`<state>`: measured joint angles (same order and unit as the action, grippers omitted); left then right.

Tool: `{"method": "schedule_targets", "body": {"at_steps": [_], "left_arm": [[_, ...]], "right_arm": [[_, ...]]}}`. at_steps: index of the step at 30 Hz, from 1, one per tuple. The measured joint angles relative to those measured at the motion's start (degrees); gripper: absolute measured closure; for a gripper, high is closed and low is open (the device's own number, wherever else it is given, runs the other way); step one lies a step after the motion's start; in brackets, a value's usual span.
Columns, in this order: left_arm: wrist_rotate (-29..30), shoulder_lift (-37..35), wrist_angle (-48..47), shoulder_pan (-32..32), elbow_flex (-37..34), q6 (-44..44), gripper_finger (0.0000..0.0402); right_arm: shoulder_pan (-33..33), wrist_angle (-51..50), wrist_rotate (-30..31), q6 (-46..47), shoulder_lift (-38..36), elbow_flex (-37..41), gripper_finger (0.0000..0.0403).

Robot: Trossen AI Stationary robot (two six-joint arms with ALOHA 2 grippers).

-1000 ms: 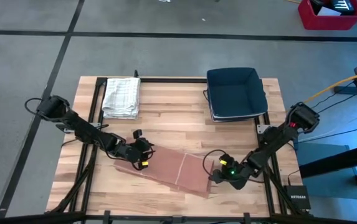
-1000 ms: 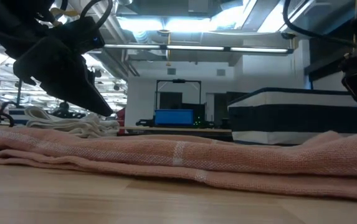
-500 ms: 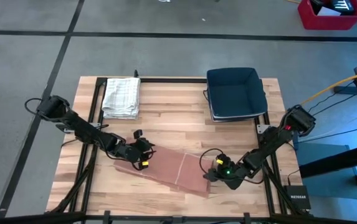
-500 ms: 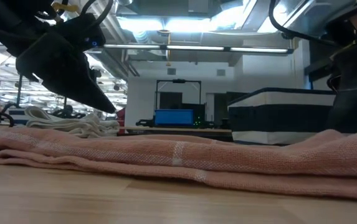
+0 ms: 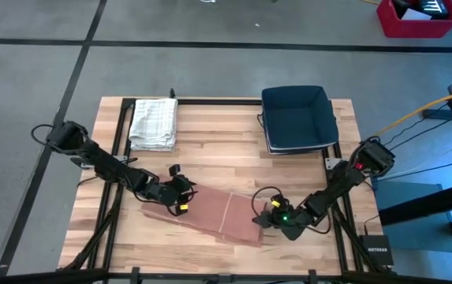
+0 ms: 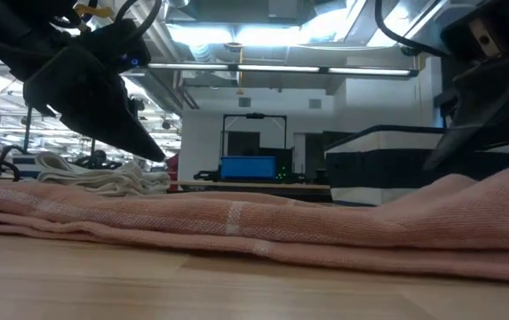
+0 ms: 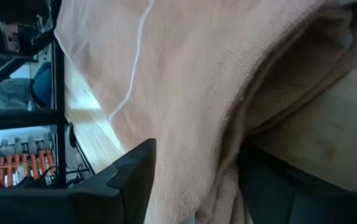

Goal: Fold towel
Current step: Fold the brown towel on the table

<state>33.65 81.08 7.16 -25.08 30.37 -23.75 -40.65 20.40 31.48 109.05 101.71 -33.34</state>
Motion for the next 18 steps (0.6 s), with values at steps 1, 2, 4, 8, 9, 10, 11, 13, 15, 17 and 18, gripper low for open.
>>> {"method": "schedule_targets", "body": {"at_steps": [1,2,4,8,9,10,11,13,15,17,18], "left_arm": [[0.00,0.00,0.01,0.00,0.00,-0.02,0.0271],[0.00,0.00,0.13,0.00,0.00,-0.02,0.0271],[0.00,0.11,0.17,0.00,0.00,-0.02,0.0271],[0.03,0.55,1.35,0.00,0.02,0.16,0.0271],[0.02,0.59,1.55,0.00,0.02,0.25,0.0271],[0.03,0.76,2.02,0.00,0.02,0.24,0.0271],[0.12,0.97,2.93,0.00,0.02,0.25,0.0271],[0.00,1.05,3.08,0.00,0.07,0.46,0.0271],[-0.05,1.07,3.51,0.00,0.07,0.93,0.0271],[-1.78,1.10,4.52,0.00,0.04,2.11,0.0271],[-3.42,1.11,5.81,0.04,0.04,3.05,0.0271]], "right_arm": [[0.01,0.01,0.45,0.09,0.01,0.00,0.0192],[0.01,0.03,1.01,0.10,0.03,0.00,0.0196],[0.33,0.18,1.34,-0.54,0.05,0.00,0.0203],[0.38,0.43,2.21,-2.35,0.09,0.00,0.0227],[0.38,0.44,2.51,-3.05,0.09,0.00,0.0237],[0.38,0.42,3.04,-3.24,0.13,0.00,0.0250],[0.40,0.42,3.47,-3.57,0.15,0.00,0.0264],[0.46,0.45,3.46,-6.14,0.18,0.00,0.0300],[0.75,0.28,3.34,-9.00,0.18,0.00,0.0343],[0.82,-0.32,3.18,-11.84,-0.10,0.00,0.0382],[0.80,-1.72,2.91,-13.41,-0.60,0.04,0.0387]]}}
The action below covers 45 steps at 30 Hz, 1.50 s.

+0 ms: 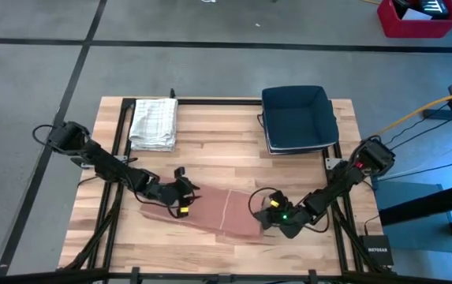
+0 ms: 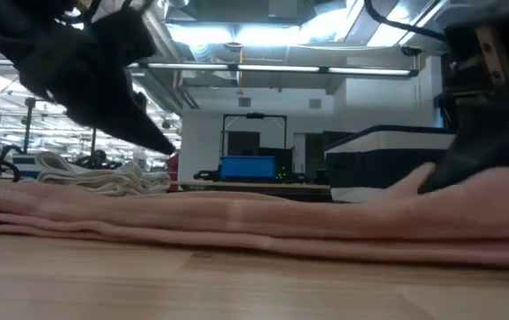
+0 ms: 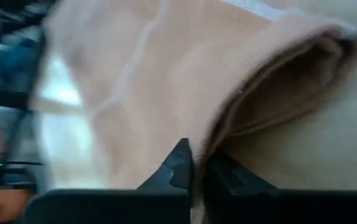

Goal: Fold towel
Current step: Fold the brown towel on the table

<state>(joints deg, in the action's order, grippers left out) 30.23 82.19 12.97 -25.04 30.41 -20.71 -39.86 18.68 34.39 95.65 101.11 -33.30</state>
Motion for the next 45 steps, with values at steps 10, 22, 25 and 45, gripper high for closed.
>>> {"method": "schedule_targets", "body": {"at_steps": [10,22,25,45], "left_arm": [[-6.44,2.34,9.41,1.36,0.04,6.52,0.0271],[-16.51,24.10,12.09,7.00,13.46,13.30,0.0271],[-16.27,26.96,9.94,7.89,15.51,13.35,0.0271],[-16.12,27.93,14.84,8.73,16.13,17.44,0.0271]], "right_arm": [[-0.07,-26.14,-5.53,-0.14,-13.96,0.61,0.0392],[0.57,-26.11,-7.34,-1.43,-16.95,0.46,0.0392],[0.57,-25.56,-8.71,-1.44,-18.22,0.39,0.0388],[16.20,-14.34,-7.33,-26.98,-13.83,-16.24,0.0389]]}}
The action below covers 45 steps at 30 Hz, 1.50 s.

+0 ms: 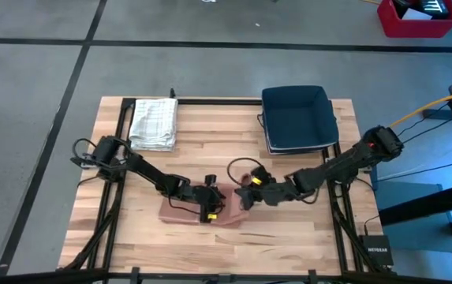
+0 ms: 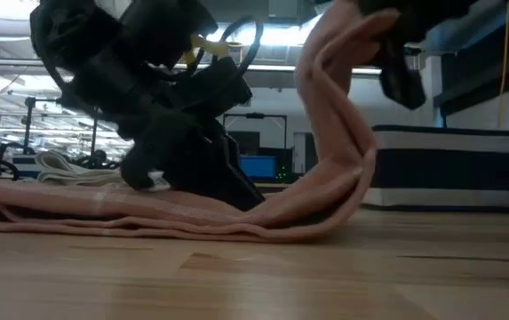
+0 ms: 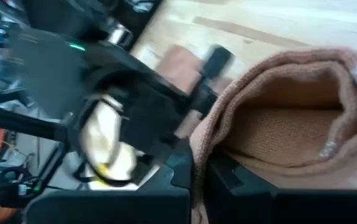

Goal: Fold towel
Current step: Fold the brown towel on the table

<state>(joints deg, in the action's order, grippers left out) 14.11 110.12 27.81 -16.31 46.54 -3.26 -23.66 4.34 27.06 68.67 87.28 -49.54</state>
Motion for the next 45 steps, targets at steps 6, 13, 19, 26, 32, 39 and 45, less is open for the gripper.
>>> {"method": "schedule_targets", "body": {"at_steps": [6,13,19,26,32,39,45], "left_arm": [[0.00,-12.54,-20.67,-1.07,1.59,0.44,0.0271],[-0.04,-18.00,-27.27,-2.57,-5.43,-5.89,0.0271],[0.23,-10.96,-12.96,-2.37,-7.98,-7.28,0.0271],[0.20,-3.47,-6.98,-1.41,-4.09,-7.20,0.0271],[-0.03,-3.12,-7.94,0.14,-1.67,-7.83,0.0271],[-0.02,-14.20,-23.49,-1.75,0.42,-5.35,0.0271],[0.25,-25.80,-45.03,-6.06,-0.72,-12.44,0.0271]], "right_arm": [[1.34,-0.37,-1.39,-1.44,1.77,-0.09,0.0388],[1.20,-1.21,-1.15,-2.87,1.82,-0.09,0.0385],[1.20,-0.84,-1.17,-3.22,1.82,-0.11,0.0389],[1.69,8.47,-3.09,-3.56,3.76,-0.15,0.0388],[2.14,16.86,-7.21,-4.24,8.47,-1.55,0.0388],[2.47,16.57,-8.19,-6.01,11.39,-4.40,0.0388],[2.45,16.52,-8.21,-6.14,11.37,-4.46,0.0388]]}}
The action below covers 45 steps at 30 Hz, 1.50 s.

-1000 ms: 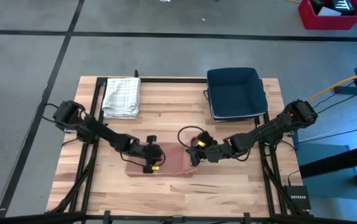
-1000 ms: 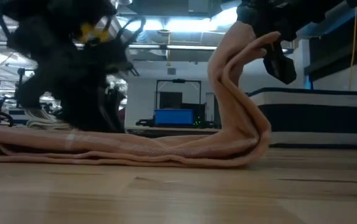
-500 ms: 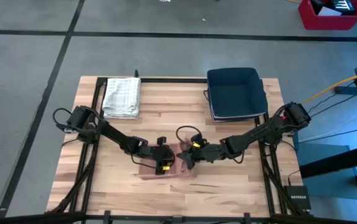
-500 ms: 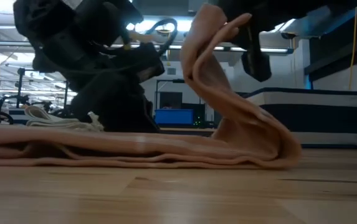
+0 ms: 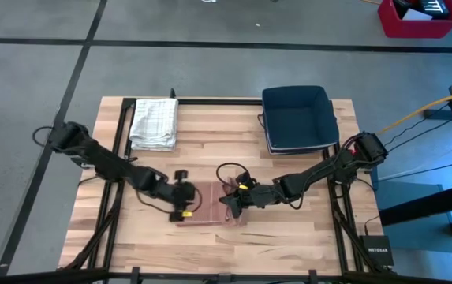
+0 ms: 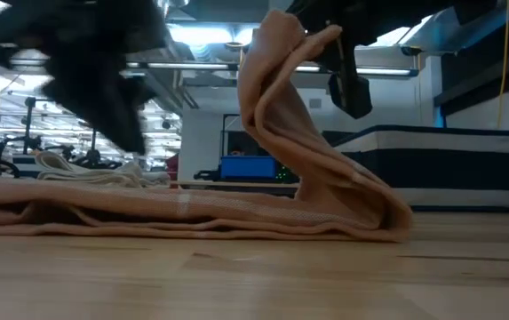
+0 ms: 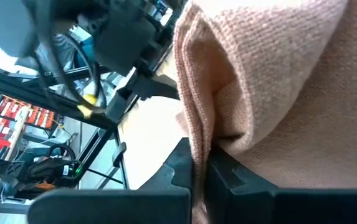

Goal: Fold towel
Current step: Fold the brown towel on the table

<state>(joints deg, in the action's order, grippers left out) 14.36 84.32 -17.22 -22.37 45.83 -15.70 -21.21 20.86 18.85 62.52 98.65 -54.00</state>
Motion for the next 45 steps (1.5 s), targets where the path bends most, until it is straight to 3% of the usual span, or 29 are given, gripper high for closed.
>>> {"method": "schedule_targets", "body": {"at_steps": [3,8,17,28,36,45], "left_arm": [[0.32,-1.30,-0.50,-2.46,-4.69,-3.64,0.0271],[0.56,2.10,16.48,-3.90,-13.47,-6.54,0.0271],[2.95,7.51,27.24,-1.91,-14.12,-5.93,0.0271],[2.77,6.76,27.06,-2.30,-14.23,-4.87,0.0271],[2.32,-0.15,19.05,-2.93,-14.35,-5.65,0.0271],[2.35,-9.18,7.87,-4.38,-14.34,-9.51,0.0271]], "right_arm": [[0.25,-0.16,0.02,0.00,0.00,0.00,0.0387],[1.11,1.20,0.16,0.26,0.66,0.00,0.0388],[4.29,3.04,-7.59,1.46,8.01,-7.08,0.0387],[7.56,3.06,-10.89,1.57,15.79,-13.95,0.0387],[7.45,2.75,-10.83,1.86,17.83,-14.05,0.0386],[7.45,3.28,-3.92,2.83,17.84,-14.03,0.0369]]}}
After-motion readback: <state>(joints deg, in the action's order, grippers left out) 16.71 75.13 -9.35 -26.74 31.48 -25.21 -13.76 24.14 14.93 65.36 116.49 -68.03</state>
